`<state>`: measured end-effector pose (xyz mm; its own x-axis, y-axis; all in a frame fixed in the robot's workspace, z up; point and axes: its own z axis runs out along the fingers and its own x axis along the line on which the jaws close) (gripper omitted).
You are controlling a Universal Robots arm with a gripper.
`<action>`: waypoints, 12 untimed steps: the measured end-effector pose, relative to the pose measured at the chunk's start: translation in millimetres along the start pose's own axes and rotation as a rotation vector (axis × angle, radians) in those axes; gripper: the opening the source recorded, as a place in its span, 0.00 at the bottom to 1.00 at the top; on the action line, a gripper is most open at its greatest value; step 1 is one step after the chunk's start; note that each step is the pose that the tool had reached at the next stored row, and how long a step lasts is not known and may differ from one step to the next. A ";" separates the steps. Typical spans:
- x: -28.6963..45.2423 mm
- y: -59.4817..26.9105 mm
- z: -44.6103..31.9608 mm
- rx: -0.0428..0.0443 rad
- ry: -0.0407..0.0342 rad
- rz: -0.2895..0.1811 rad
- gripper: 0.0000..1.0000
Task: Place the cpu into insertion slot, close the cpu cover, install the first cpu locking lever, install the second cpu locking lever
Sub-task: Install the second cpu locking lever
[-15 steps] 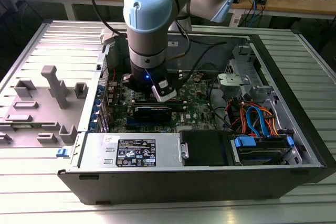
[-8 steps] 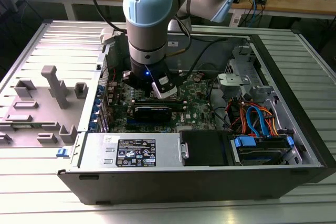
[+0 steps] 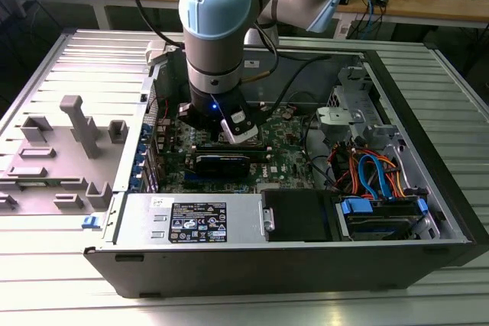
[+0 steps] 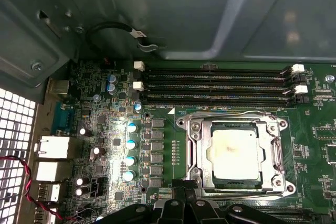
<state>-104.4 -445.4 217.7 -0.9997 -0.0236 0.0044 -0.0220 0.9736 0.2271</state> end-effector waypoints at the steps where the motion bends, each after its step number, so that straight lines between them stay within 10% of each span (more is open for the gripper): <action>1: 0.0 0.0 0.0 0.0000 0.0002 -0.001 0.11; 12: 0.0 0.0 0.0 0.0000 0.0014 -0.006 0.11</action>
<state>-104.4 -445.4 217.7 -0.9996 -0.0295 0.0045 -0.0277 0.9735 0.2271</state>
